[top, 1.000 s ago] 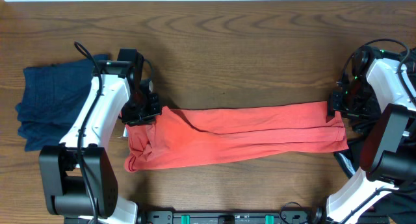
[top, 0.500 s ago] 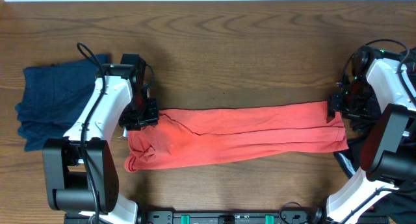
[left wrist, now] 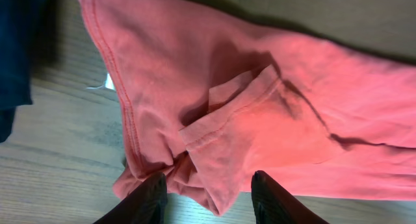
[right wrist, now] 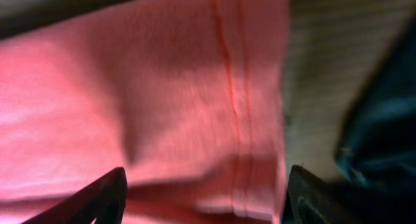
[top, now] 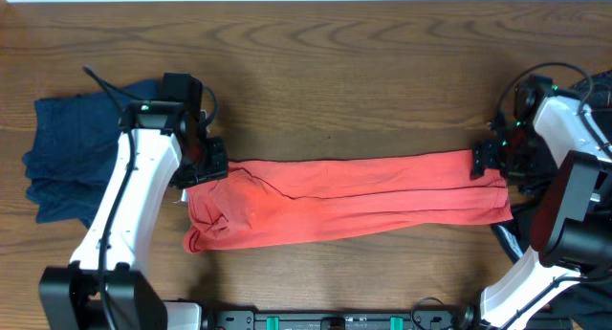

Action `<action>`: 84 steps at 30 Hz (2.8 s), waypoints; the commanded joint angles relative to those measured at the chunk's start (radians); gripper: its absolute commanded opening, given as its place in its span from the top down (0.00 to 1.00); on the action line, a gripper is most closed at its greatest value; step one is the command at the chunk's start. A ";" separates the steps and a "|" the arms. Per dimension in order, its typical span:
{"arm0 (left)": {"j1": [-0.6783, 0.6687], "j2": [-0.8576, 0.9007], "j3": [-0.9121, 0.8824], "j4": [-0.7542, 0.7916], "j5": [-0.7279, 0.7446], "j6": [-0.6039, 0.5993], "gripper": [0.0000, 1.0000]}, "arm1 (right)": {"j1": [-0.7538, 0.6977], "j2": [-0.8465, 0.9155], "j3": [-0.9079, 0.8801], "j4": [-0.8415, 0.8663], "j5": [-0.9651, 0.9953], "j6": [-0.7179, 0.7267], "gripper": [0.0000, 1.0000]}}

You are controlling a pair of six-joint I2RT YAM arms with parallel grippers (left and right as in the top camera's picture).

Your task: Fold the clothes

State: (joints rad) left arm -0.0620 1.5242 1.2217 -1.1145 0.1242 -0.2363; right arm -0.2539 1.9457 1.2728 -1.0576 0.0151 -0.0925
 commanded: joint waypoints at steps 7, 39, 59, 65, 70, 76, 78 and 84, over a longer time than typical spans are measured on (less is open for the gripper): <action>0.000 -0.012 0.019 -0.005 0.025 -0.029 0.55 | -0.050 -0.008 -0.141 0.124 0.010 -0.043 0.28; 0.000 -0.012 0.019 -0.006 0.025 -0.029 0.47 | 0.111 -0.013 0.346 -0.371 0.018 0.043 0.99; 0.000 -0.012 0.019 -0.016 0.025 -0.028 0.42 | 0.633 -0.013 0.289 -0.331 -0.003 0.150 0.44; -0.001 -0.012 -0.018 -0.039 0.066 -0.029 0.28 | 0.571 -0.013 0.289 -0.348 0.166 0.276 0.43; -0.003 -0.005 -0.114 0.049 0.172 -0.028 0.18 | 0.491 -0.013 0.289 -0.345 0.165 0.309 0.39; -0.003 0.018 -0.277 0.224 0.318 -0.028 0.12 | 0.427 -0.013 0.289 -0.351 0.161 0.309 0.34; -0.003 0.025 -0.328 0.276 0.370 -0.028 0.12 | 0.415 -0.013 0.289 -0.352 0.161 0.308 0.34; -0.031 0.053 -0.451 0.435 0.446 -0.029 0.12 | 0.400 -0.013 0.289 -0.350 0.161 0.308 0.34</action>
State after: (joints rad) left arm -0.0727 1.5620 0.8070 -0.7166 0.4961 -0.2661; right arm 0.1547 1.9388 1.5642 -1.4090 0.1589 0.1970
